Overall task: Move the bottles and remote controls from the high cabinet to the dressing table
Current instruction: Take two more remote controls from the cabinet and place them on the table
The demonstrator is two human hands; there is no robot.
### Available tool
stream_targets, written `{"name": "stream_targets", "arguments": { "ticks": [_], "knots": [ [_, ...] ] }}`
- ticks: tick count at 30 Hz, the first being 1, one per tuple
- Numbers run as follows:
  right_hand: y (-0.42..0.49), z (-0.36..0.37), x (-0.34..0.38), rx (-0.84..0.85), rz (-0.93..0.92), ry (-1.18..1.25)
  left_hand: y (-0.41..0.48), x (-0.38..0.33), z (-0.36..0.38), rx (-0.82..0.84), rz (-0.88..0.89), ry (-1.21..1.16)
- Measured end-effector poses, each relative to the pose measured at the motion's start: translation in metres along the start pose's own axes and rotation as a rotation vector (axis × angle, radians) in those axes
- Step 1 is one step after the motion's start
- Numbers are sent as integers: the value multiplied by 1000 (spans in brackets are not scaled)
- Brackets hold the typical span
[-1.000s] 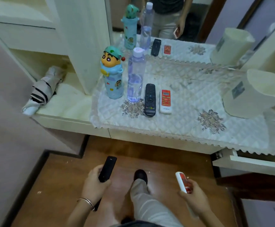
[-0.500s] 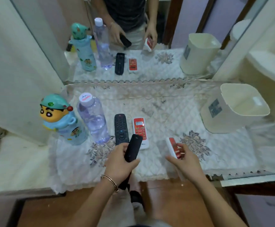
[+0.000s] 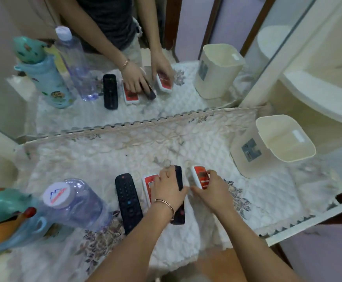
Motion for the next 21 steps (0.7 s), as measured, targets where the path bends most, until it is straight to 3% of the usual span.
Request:
{"name": "stream_targets", "arguments": {
  "ticks": [5, 14, 21],
  "knots": [
    [16, 3, -4, 54, -4, -49, 7, -12, 7, 24, 67, 247],
    [25, 3, -15, 120, -147, -90, -14, -7, 22, 66, -136, 334],
    [27, 2, -18, 144, -203, -97, -4, -9, 15, -12, -241, 227]
  ]
}}
Point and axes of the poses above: each hand's wrist, its own y-axis towards the middle knuckle, its own z-axis out of the palm, x = y × z, the point moved 5 cm from there along y, towards the middle knuckle, and after that the axes turned 3 degrees about z, right-handed, at the moved point
